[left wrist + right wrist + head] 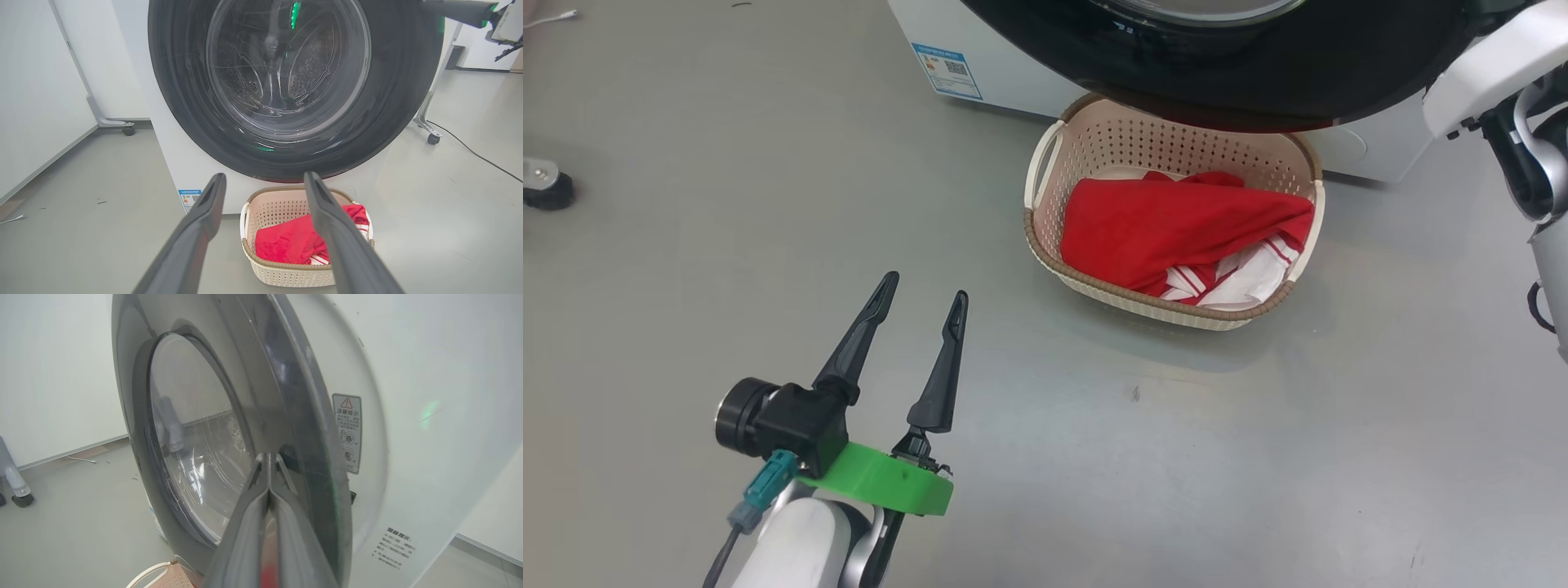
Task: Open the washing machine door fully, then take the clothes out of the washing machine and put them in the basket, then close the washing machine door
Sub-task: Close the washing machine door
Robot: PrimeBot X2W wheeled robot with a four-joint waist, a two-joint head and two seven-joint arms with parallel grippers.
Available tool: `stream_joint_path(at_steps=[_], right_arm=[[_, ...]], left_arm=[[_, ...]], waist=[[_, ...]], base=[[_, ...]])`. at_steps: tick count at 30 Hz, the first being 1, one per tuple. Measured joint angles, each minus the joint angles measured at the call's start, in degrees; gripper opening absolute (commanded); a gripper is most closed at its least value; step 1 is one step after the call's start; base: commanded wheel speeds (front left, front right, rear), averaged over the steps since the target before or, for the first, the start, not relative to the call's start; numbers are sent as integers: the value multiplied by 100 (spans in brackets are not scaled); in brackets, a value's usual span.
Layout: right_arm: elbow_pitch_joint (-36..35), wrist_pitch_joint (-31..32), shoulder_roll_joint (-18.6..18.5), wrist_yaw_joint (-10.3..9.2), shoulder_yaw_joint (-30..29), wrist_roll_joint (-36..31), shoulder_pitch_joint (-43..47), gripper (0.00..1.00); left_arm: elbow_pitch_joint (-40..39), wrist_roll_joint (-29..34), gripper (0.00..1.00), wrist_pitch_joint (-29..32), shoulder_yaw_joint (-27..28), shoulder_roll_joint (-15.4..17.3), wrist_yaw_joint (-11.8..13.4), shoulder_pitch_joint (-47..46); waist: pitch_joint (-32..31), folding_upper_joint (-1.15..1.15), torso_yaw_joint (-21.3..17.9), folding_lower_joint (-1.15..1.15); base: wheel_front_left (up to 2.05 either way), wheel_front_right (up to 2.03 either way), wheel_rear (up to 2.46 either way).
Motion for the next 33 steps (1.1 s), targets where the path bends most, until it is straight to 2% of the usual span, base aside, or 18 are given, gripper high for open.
stream_joint_path(at_steps=[3,18,33], right_arm=[[129,1,-105,48,11,0,-121,0],[889,169,-479,48,-198,57,-873,0],[1485,-212,-364,-86,-374,57,-1361,0]], left_arm=[[41,0,100,0,-42,-1,-3,-20],[-71,-276,100,0,-328,-18,4,-219],[-118,-368,100,0,-435,-36,146,-364]], waist=[[35,0,72,0],[281,0,485,0],[385,0,663,0]], base=[[0,0,0],[0,0,0],[0,0,0]])
